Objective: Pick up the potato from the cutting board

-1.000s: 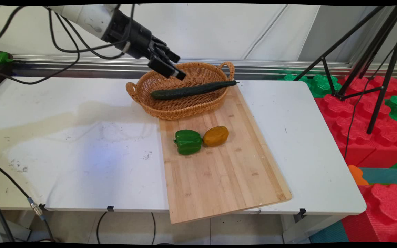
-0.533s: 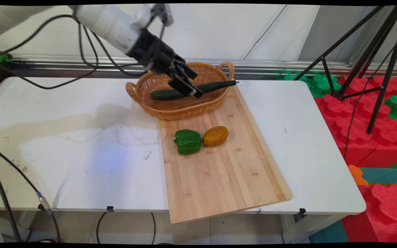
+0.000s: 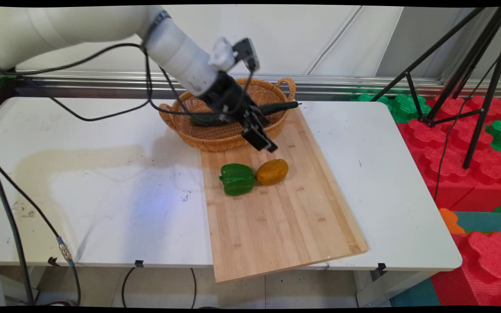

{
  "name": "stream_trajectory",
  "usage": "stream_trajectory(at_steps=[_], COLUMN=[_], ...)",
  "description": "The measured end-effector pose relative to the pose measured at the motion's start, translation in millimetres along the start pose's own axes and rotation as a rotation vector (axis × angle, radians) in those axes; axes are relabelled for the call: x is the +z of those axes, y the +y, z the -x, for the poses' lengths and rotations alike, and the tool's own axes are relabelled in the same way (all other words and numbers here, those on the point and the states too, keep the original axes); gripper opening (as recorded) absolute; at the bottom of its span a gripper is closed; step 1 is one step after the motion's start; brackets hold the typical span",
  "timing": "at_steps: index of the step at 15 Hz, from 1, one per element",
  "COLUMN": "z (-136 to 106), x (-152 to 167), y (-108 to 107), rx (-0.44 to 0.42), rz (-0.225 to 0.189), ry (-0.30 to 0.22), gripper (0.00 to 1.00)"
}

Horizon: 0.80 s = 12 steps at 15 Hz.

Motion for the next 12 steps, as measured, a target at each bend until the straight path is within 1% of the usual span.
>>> stream_trajectory(at_steps=[4, 12], z=[-5, -7], x=[37, 86], y=[6, 9], rx=[0.018, 0.041], rz=[-0.002, -0.015], ry=[-0.061, -0.141], gripper=[1.0, 1.0])
